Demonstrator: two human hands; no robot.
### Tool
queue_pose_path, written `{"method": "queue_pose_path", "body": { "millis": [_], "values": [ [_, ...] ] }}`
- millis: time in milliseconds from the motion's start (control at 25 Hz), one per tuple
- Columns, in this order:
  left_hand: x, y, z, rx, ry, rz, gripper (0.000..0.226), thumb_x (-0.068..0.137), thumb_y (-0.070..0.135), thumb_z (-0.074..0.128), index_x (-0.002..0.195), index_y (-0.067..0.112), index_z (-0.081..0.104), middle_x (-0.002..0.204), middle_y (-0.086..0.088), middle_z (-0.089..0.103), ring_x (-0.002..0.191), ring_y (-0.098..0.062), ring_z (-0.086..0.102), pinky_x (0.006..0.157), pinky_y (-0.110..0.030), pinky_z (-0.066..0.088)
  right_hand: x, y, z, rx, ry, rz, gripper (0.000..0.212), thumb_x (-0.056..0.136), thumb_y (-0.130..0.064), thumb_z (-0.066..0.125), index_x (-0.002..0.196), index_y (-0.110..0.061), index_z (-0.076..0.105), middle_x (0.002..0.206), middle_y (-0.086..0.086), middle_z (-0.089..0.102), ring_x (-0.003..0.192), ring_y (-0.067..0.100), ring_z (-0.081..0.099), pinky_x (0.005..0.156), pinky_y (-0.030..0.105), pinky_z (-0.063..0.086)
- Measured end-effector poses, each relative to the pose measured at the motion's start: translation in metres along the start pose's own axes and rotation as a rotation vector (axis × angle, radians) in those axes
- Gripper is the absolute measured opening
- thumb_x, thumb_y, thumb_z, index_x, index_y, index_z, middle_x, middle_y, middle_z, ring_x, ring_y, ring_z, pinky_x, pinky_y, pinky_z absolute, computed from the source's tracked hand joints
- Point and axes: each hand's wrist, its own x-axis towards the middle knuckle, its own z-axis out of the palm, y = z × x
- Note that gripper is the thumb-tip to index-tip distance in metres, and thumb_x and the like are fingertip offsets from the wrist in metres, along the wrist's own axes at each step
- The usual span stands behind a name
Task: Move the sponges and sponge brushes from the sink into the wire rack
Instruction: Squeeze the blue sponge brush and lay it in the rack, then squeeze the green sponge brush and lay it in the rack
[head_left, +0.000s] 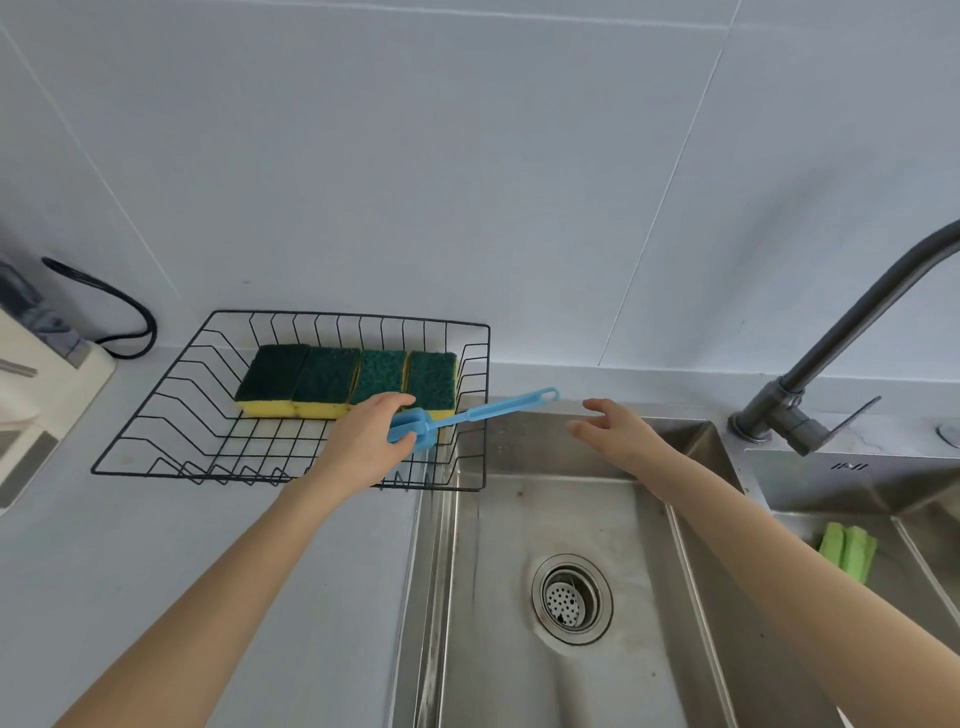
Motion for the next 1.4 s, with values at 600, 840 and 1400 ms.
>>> {"method": "queue_pose_path", "body": {
  "millis": [600,840,1400],
  "values": [
    [-0.021,0.166,0.047,0.139,-0.078,0.277,0.046,0.090,0.032,0.043,0.134,0.020,0.037,0.145,0.000,0.040,0.127,-0.020,0.043,0.102,-0.036,0.036,-0.072,0.102,-0.115,-0.238,0.058,-0.068,0.052,0.088,-0.028,0.055,0.136,-0.018,0.040,0.141,0.006,0.047,0.129,0.022,0.043,0.105,0.032,0.033],
    [-0.022,0.241,0.102,0.167,-0.146,0.368,0.047,0.091,0.032,0.041,0.136,0.020,0.035,0.146,0.001,0.038,0.132,-0.018,0.037,0.106,-0.032,0.030,-0.089,0.162,-0.174,-0.284,0.040,-0.008,0.060,0.085,-0.033,0.058,0.139,-0.020,0.035,0.144,0.005,0.043,0.129,0.024,0.043,0.103,0.030,0.034],
    [-0.028,0.368,0.240,0.212,-0.419,0.407,0.048,0.093,0.030,0.037,0.137,0.013,0.032,0.147,-0.004,0.036,0.130,-0.022,0.039,0.104,-0.034,0.034,-0.072,0.292,-0.239,-0.451,-0.091,0.021,0.053,0.087,-0.026,0.055,0.137,-0.016,0.039,0.135,0.011,0.051,0.118,0.026,0.050,0.095,0.029,0.039]
  ]
}}
